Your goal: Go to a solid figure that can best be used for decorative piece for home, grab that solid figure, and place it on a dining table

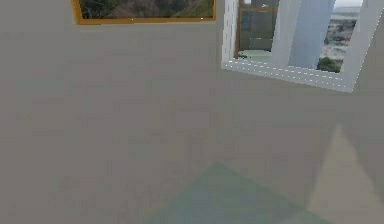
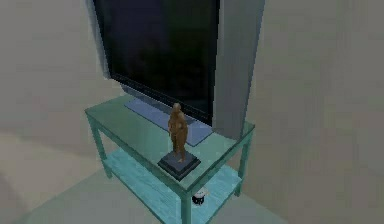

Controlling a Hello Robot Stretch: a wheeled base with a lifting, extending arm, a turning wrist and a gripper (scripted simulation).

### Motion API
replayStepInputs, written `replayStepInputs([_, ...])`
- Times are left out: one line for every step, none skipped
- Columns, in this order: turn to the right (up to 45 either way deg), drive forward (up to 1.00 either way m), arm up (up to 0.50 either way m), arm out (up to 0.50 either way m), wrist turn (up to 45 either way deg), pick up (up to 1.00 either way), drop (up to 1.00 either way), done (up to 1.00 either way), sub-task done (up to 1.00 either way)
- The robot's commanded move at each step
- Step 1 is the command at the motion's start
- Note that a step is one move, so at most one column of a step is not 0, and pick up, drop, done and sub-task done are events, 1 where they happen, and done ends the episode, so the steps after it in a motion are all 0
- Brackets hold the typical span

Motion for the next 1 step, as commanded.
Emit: replayStepInputs([0.0, 0.00, 0.00, 0.32, 0.0, 0.00, 0.00, 0.00, 0.00])
